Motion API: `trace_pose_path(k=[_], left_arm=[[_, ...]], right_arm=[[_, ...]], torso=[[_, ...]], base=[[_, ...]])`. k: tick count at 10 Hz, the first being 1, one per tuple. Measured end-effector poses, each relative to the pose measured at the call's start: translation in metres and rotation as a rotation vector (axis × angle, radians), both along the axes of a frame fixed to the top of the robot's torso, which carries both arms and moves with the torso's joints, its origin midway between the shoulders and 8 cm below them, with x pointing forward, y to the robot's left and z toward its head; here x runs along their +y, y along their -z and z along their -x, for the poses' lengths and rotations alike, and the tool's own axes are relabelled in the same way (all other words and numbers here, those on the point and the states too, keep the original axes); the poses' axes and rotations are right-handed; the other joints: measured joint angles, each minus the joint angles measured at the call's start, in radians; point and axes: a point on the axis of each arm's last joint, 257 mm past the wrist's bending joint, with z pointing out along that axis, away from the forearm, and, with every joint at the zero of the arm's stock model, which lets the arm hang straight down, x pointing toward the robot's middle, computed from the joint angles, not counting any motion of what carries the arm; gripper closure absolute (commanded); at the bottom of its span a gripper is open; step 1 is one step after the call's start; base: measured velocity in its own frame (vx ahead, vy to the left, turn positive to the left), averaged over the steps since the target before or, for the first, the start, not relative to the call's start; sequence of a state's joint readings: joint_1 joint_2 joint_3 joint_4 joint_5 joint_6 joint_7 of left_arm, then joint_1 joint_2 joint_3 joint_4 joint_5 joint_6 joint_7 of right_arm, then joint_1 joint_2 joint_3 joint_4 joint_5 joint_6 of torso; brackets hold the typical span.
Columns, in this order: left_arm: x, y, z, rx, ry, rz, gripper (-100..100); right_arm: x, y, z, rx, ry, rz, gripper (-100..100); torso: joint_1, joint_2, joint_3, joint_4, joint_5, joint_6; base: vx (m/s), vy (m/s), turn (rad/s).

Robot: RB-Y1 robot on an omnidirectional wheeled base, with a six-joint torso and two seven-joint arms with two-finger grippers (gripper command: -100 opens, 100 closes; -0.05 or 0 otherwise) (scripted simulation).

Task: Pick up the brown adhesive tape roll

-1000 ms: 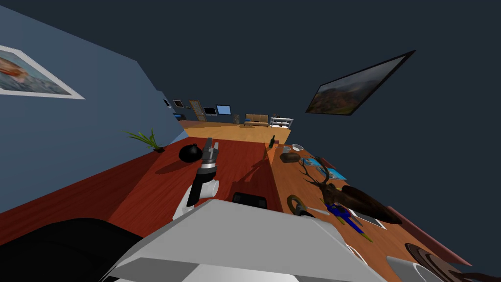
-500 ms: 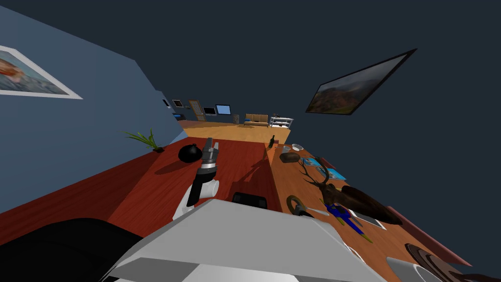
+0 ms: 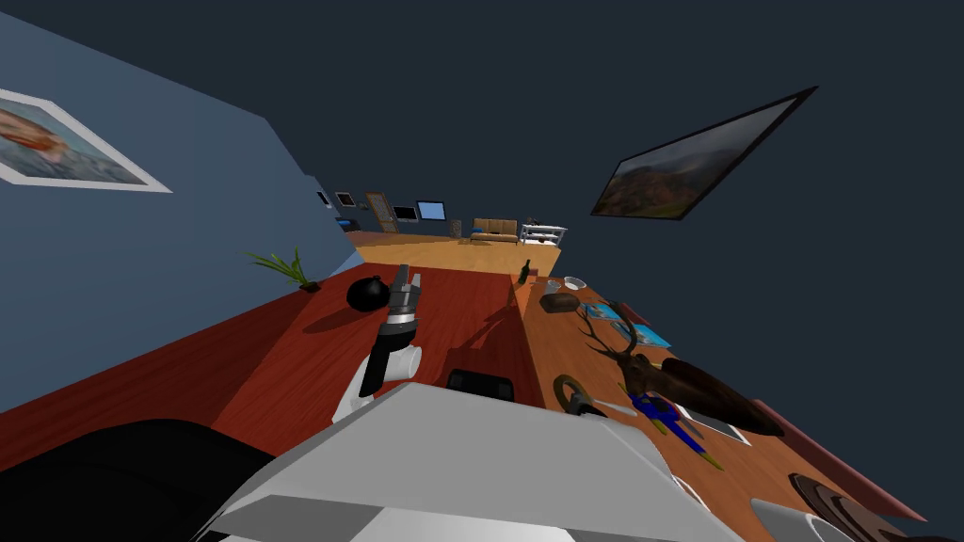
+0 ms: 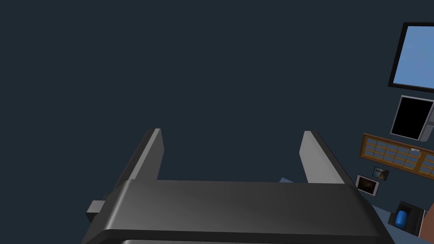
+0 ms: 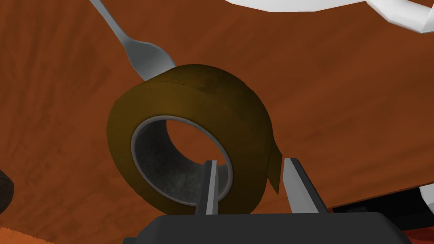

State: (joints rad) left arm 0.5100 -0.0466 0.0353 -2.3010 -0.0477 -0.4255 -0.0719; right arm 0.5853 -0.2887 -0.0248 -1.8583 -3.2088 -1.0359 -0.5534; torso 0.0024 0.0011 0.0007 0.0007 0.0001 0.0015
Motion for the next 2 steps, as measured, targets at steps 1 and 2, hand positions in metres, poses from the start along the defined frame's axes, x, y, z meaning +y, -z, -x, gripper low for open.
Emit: trace_pose_path(k=[1,2], left_arm=[[0.0000,0.0000,0.0000,0.000,0.000,0.000,0],[0.0000,0.0000,0.0000,0.000,0.000,0.000,0]], right_arm=[[-0.0024,-0.0053,0.0000,0.001,0.004,-0.001,100],[-0.0026,-0.0058,0.0004,0.002,0.006,-0.002,0]], torso=[[0.001,0.001,0.000,0.000,0.000,0.000],[-0.001,0.000,0.000,0.000,0.000,0.000]], base=[[-0.014,0.020,0.002],[0.000,0.000,0.000]])
